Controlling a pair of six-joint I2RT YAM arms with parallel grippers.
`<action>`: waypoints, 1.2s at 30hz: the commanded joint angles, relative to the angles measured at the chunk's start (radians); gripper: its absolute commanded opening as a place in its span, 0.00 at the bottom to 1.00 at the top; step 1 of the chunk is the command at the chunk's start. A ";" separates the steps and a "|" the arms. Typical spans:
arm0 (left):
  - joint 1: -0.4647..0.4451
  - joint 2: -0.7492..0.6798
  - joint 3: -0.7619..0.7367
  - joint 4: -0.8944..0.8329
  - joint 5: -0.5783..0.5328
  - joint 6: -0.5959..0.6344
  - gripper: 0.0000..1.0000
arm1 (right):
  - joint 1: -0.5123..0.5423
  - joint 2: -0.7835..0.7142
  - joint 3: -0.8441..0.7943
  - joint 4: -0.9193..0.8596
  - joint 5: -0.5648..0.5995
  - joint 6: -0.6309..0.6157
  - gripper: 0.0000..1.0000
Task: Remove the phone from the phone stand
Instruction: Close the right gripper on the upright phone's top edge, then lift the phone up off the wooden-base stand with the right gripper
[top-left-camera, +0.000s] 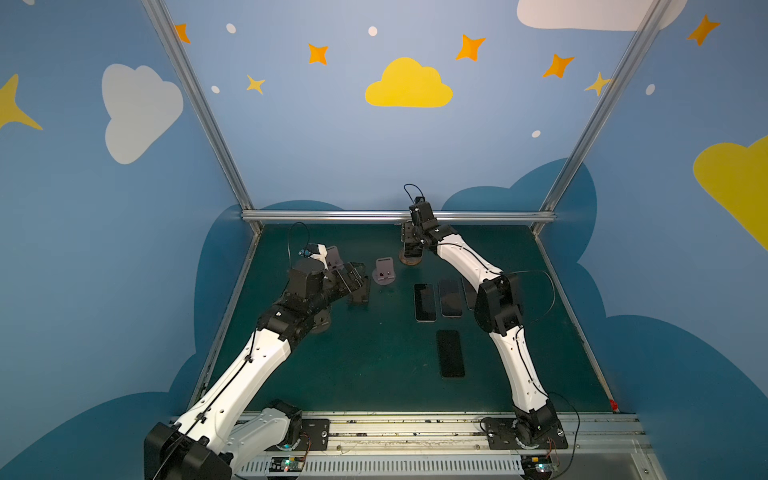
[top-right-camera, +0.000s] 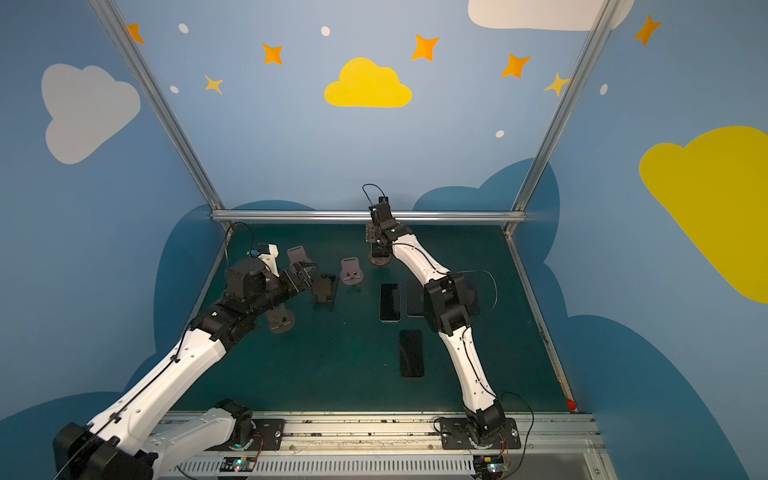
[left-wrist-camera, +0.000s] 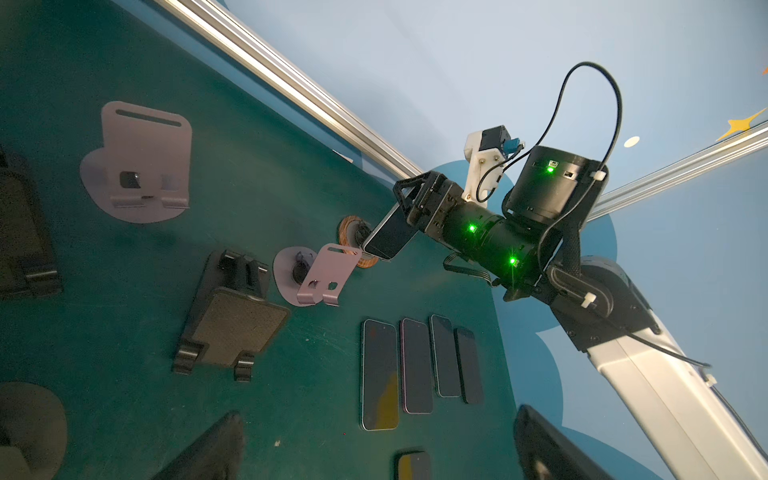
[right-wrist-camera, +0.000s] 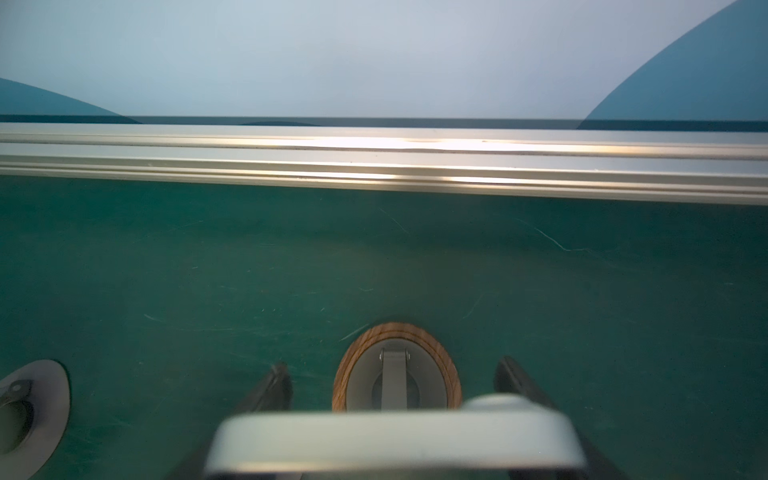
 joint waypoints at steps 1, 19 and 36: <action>0.005 0.003 -0.004 0.016 0.007 -0.006 1.00 | 0.009 -0.045 -0.029 0.042 -0.005 -0.007 0.70; 0.007 0.003 -0.008 0.023 0.013 -0.009 1.00 | 0.029 -0.227 -0.156 0.097 0.017 -0.058 0.67; 0.000 0.008 -0.012 0.031 0.031 -0.019 1.00 | 0.034 -0.592 -0.584 0.169 0.093 -0.120 0.64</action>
